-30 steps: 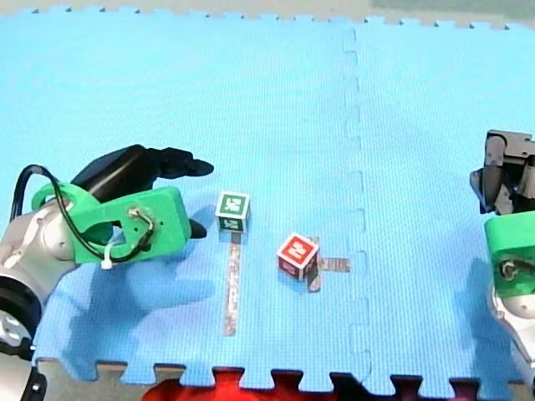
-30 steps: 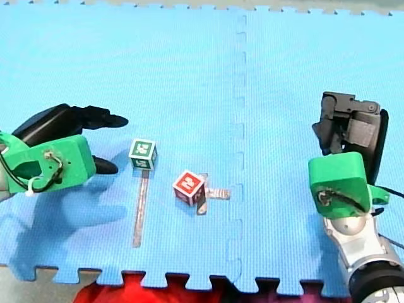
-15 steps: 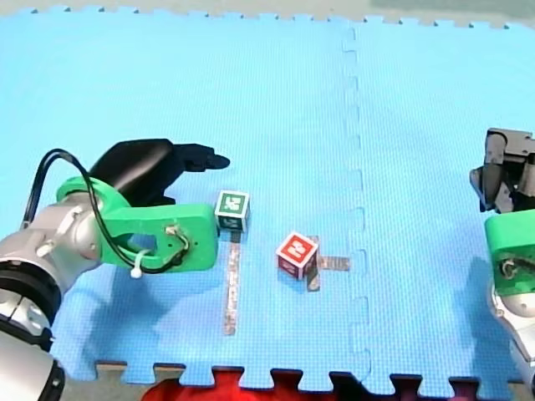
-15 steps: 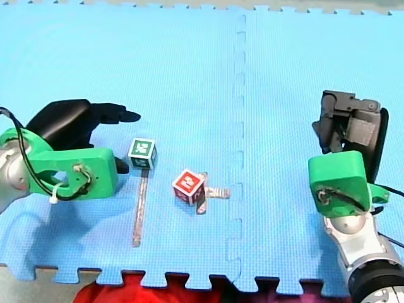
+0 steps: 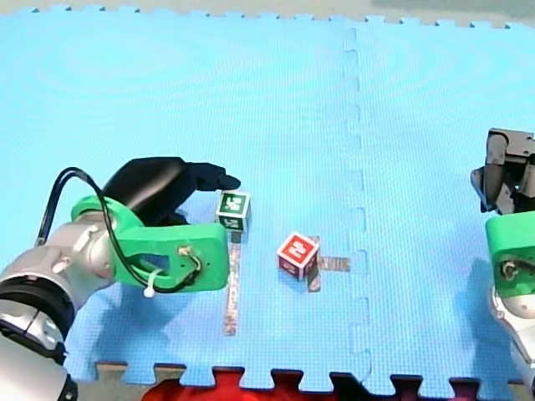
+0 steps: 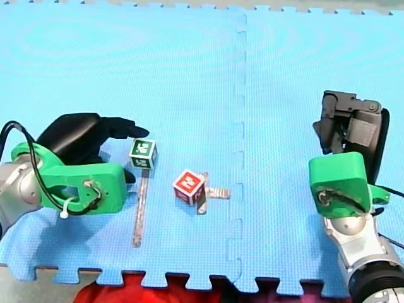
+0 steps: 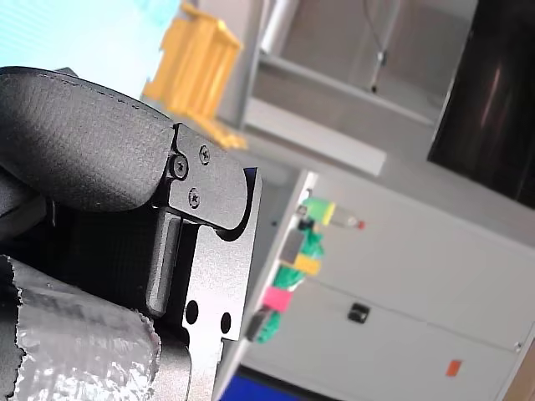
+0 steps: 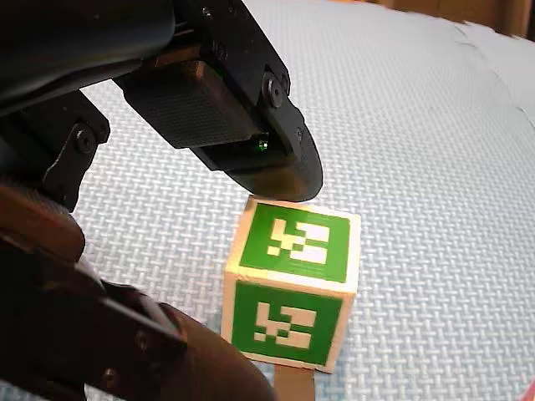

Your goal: Stack cube left

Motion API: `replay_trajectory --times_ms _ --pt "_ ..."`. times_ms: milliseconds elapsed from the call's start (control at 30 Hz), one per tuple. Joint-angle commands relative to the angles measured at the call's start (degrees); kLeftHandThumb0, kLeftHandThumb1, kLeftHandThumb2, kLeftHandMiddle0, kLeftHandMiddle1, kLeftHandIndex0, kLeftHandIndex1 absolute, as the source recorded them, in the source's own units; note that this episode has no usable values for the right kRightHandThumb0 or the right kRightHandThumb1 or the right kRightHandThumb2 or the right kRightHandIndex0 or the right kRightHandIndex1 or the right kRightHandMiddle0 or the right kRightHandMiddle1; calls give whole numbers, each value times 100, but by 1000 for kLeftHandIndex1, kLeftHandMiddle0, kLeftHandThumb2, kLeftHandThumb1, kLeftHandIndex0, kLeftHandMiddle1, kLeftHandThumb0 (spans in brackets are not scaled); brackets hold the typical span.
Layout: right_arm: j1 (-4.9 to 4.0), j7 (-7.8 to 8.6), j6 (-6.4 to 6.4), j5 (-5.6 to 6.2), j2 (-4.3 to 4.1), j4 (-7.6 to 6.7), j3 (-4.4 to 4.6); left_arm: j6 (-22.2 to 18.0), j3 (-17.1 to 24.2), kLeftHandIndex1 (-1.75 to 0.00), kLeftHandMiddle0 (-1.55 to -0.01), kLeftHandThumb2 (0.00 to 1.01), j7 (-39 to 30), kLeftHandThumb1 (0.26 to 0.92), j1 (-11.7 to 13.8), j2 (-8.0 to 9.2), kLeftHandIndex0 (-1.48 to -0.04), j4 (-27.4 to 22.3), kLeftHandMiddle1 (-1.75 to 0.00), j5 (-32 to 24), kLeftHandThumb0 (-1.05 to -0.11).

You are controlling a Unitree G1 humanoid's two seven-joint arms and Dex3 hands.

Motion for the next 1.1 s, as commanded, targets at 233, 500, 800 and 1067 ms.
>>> replay_trajectory --times_ms 233,500,800,1067 --pt "31 -14 13 10 -38 0 -21 13 8 1 -779 16 -71 705 -43 -16 -657 7 -1746 -28 -344" --pt "43 -11 -2 23 -59 -13 -38 56 -57 0 -771 14 -115 709 -62 -9 -647 3 -1746 33 -331" --pt "83 -27 -27 20 -54 -30 -40 115 -121 -1 -757 7 -41 708 -51 -32 -643 -21 -1746 89 -459" --pt "101 -28 -33 16 -62 -56 -40 305 -156 0 -757 0 -82 693 -70 -66 -590 -25 -1746 106 -556"
